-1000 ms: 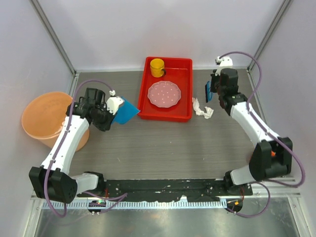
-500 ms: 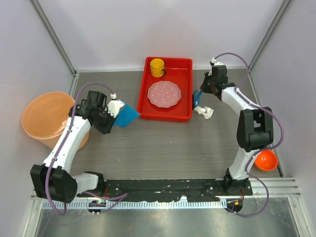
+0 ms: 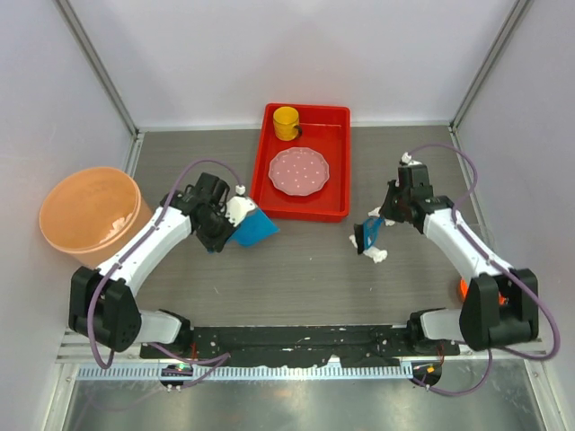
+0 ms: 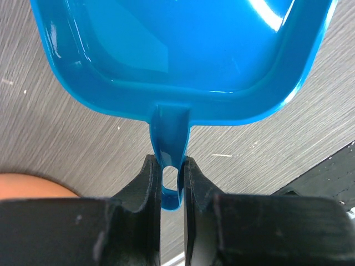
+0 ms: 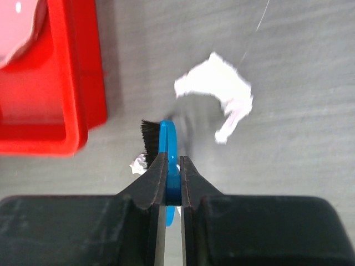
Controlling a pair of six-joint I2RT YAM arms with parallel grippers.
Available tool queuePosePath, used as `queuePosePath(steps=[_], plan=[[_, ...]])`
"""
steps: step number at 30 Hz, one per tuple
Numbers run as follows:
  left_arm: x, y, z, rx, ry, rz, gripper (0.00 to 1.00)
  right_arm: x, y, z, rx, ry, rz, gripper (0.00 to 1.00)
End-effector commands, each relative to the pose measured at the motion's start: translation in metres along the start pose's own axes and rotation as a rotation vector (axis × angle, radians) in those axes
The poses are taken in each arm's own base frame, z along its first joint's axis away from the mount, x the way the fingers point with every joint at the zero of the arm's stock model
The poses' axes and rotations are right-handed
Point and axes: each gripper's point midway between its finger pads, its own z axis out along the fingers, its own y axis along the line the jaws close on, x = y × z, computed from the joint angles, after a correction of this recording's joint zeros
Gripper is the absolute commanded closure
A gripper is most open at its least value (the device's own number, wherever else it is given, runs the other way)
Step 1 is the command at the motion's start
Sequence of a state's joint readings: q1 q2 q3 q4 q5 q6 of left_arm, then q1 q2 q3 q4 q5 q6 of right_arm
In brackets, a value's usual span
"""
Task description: Sweep away the paper scraps from the table
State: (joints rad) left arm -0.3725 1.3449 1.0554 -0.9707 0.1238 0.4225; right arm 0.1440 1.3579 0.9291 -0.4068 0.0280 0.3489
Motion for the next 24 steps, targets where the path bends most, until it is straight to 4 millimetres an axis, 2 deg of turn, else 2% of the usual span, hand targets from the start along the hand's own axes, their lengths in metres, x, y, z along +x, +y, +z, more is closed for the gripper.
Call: queuePosePath(steps=[1, 2, 4, 5, 9, 11, 12, 13, 16, 18, 21, 24], plan=[[-0.020, -0.009, 0.008, 0.001, -0.040, 0.086, 1.00, 0.040, 0.006, -0.044, -0.024, 0.070, -0.028, 0.99], [-0.021, -0.016, 0.011, 0.010, -0.035, 0.114, 1.00, 0.037, 0.011, -0.052, -0.041, 0.057, -0.033, 0.99], [-0.022, -0.022, 0.015, 0.014, -0.027, 0.141, 1.00, 0.019, 0.022, -0.072, -0.079, 0.003, -0.050, 0.99], [-0.023, -0.028, 0.018, 0.017, -0.027, 0.170, 1.00, 0.000, 0.030, -0.090, -0.110, -0.064, -0.052, 0.99], [-0.025, -0.050, 0.022, 0.050, -0.041, 0.261, 1.00, -0.035, 0.032, -0.125, -0.112, -0.199, -0.090, 0.99], [-0.025, -0.065, 0.024, 0.074, -0.051, 0.321, 1.00, -0.049, 0.021, -0.130, -0.040, -0.238, -0.137, 0.99], [-0.026, -0.069, 0.025, 0.075, -0.060, 0.341, 1.00, -0.049, 0.013, -0.128, 0.003, -0.234, -0.151, 0.99], [-0.027, -0.072, 0.026, 0.075, -0.066, 0.363, 1.00, -0.055, -0.005, -0.127, 0.110, -0.248, -0.180, 0.99], [-0.032, -0.083, 0.029, 0.070, -0.089, 0.413, 1.00, -0.063, -0.033, -0.116, 0.280, -0.249, -0.267, 0.99], [-0.036, -0.088, 0.035, 0.071, -0.092, 0.436, 1.00, -0.067, -0.036, -0.104, 0.300, -0.265, -0.317, 0.99], [-0.040, -0.092, 0.045, 0.066, -0.079, 0.467, 1.00, -0.073, -0.022, -0.083, 0.221, -0.347, -0.337, 0.99], [-0.041, -0.097, 0.055, 0.058, -0.056, 0.501, 1.00, -0.068, -0.028, -0.063, 0.249, -0.362, -0.373, 0.99]])
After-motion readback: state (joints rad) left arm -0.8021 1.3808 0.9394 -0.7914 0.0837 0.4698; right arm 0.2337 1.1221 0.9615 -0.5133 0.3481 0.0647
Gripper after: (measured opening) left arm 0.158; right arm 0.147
